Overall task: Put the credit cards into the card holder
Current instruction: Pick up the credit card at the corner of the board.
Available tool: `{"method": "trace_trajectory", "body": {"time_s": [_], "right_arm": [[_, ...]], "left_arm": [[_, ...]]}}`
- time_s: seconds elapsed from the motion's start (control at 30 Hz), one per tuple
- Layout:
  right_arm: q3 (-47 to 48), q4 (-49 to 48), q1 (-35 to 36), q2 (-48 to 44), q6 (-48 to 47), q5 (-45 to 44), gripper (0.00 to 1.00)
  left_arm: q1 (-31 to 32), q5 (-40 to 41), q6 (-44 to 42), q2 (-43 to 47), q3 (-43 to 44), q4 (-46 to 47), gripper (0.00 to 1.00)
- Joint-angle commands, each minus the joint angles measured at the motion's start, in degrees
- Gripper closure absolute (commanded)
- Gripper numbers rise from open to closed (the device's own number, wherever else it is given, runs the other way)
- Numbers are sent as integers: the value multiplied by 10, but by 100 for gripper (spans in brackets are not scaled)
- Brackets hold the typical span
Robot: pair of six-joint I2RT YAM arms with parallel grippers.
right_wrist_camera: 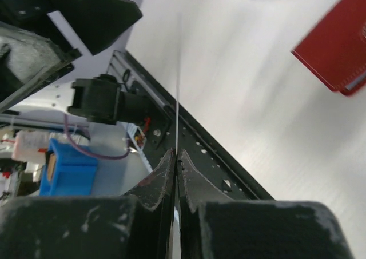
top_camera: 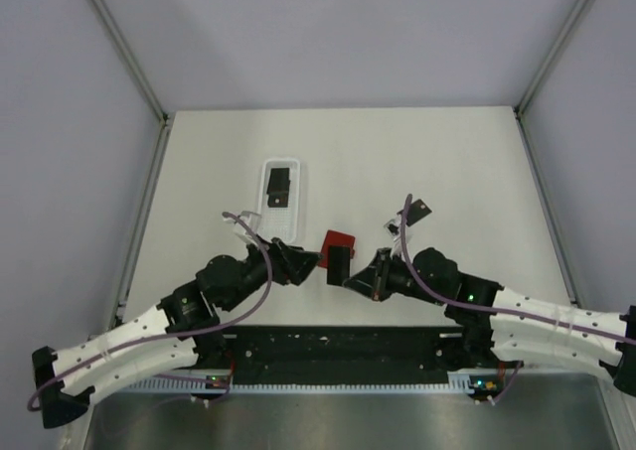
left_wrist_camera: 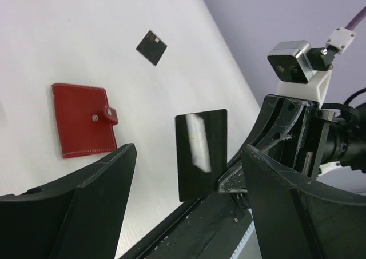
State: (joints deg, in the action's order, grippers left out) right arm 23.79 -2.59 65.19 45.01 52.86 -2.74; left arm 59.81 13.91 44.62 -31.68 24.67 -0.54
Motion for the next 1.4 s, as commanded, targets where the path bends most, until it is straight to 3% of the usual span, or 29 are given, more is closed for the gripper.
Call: {"method": "trace_trajectory", "body": {"time_s": [0.0,0.2,0.4,0.57,0.67,0.8,0.87,0.97,1.03,1.37], "right_arm": [[1,-163,-53,-2,-34,159,100],[-24,-278,-70,10,-10,234,100],[-28,-295,-74,17,-3,245,100],[-26,-292,-74,17,-5,245,100],[-24,-288,-74,18,-6,245,100],[-13,-256,-75,14,-21,236,100],[-3,-222,-74,4,-39,218,85],[9,-199,-74,-6,-57,203,66],[24,-189,-74,-8,-70,197,60],[39,-200,-79,-5,-80,167,60]], "left_arm": [[-29,-41,-20,59,-11,8,19],[-41,-106,-2,74,-22,46,29],[-41,-182,21,55,-40,118,36],[-41,-216,24,36,-42,143,49],[-41,-234,28,30,-44,160,63],[-41,-243,34,26,-44,167,90],[-41,-245,37,23,-43,168,99],[-41,-249,41,22,-43,169,100],[-41,-253,43,18,-44,172,100],[-41,-288,49,7,-48,206,100]]}}
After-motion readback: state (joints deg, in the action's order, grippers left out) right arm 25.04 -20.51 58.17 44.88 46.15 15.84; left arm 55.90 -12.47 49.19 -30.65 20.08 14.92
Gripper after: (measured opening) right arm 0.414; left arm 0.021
